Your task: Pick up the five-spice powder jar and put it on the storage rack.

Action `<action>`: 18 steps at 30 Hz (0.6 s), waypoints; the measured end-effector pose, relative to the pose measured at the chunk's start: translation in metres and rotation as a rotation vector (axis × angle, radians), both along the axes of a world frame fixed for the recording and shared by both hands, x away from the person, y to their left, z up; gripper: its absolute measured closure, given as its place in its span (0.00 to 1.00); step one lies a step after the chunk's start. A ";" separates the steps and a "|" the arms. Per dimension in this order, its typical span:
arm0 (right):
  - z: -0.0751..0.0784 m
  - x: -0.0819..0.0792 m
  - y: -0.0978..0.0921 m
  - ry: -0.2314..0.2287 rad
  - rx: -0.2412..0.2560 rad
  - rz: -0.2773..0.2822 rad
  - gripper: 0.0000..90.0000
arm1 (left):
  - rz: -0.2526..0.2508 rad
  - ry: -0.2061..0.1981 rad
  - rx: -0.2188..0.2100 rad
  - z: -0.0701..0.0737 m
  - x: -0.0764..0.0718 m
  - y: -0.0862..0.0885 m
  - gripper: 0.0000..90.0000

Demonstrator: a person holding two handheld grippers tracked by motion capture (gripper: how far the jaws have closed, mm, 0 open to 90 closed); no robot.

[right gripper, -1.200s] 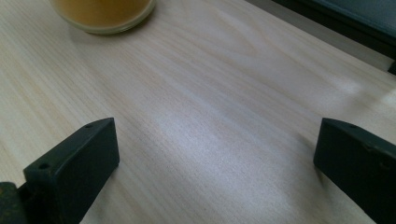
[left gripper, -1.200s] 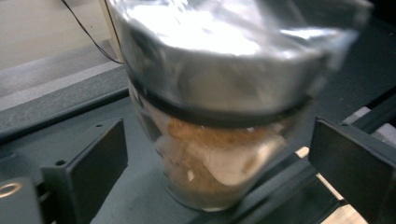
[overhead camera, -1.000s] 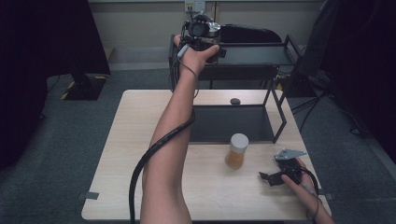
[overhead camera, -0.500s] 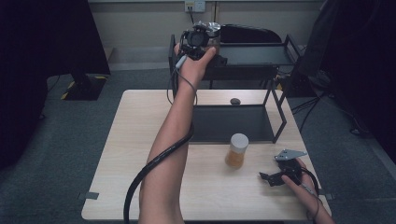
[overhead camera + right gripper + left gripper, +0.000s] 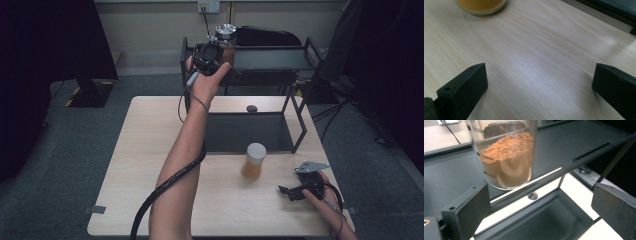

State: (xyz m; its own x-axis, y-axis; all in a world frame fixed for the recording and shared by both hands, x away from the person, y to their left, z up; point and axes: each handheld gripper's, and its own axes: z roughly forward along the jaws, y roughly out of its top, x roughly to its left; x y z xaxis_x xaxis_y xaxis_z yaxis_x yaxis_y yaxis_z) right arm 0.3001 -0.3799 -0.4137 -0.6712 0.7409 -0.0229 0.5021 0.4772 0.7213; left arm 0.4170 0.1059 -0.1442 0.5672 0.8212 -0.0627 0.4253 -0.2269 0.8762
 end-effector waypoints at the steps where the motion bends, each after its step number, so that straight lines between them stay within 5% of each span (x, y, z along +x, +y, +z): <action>1: 0.000 0.000 0.000 0.000 0.000 -0.001 0.00 | -0.006 0.000 -0.007 0.000 -0.001 0.001 0.03; 8: 0.000 -0.001 0.000 -0.001 0.001 -0.003 0.00 | -0.039 -0.011 0.004 -0.003 -0.011 0.000 0.03; 18: 0.000 -0.002 0.000 -0.001 0.000 -0.003 0.00 | -0.054 -0.004 0.000 -0.026 -0.017 0.003 0.03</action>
State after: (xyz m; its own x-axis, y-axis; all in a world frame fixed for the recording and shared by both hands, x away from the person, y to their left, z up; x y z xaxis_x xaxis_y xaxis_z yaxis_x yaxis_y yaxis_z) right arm 0.2985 -0.3801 -0.4139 -0.6689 0.7430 -0.0235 0.5027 0.4755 0.7219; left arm 0.4001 0.1090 -0.1697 0.6110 0.7893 -0.0604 0.4092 -0.2496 0.8776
